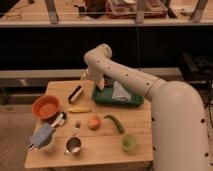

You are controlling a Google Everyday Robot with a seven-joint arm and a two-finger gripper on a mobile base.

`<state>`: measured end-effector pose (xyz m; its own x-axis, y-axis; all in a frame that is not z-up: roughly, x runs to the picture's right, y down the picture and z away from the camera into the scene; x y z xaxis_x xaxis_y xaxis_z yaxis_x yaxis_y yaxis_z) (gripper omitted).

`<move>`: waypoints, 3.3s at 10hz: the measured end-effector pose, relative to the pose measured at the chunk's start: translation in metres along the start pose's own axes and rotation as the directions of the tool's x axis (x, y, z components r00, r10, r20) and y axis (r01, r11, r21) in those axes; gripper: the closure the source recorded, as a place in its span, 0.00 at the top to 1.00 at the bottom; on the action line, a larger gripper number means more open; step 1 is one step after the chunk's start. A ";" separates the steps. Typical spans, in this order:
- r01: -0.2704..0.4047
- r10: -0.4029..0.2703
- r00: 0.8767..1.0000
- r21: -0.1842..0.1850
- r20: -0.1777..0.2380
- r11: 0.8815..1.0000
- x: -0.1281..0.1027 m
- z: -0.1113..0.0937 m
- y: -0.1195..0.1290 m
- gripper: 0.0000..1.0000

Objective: Place eraser in plastic cup

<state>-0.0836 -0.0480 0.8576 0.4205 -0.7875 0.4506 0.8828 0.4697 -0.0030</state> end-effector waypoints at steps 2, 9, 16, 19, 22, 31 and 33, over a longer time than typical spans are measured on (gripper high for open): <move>-0.003 0.003 1.000 0.004 0.004 1.000 -0.001 0.001 -0.004 0.75; -0.015 0.013 0.999 0.030 0.051 0.999 -0.024 0.029 -0.028 0.75; -0.073 0.068 0.997 0.105 0.046 0.992 -0.036 0.072 -0.072 0.75; -0.081 0.076 0.996 0.100 0.047 0.992 -0.027 0.094 -0.068 0.75; -0.092 0.084 0.994 0.104 0.072 0.990 -0.027 0.120 -0.064 0.75; -0.084 0.070 0.990 0.110 0.123 0.990 -0.032 0.150 -0.068 0.40; -0.084 0.068 0.989 0.120 0.134 0.989 -0.033 0.147 -0.070 0.18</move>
<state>-0.1904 0.0038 0.9739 0.4474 -0.6931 0.5652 0.8129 0.5786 0.0660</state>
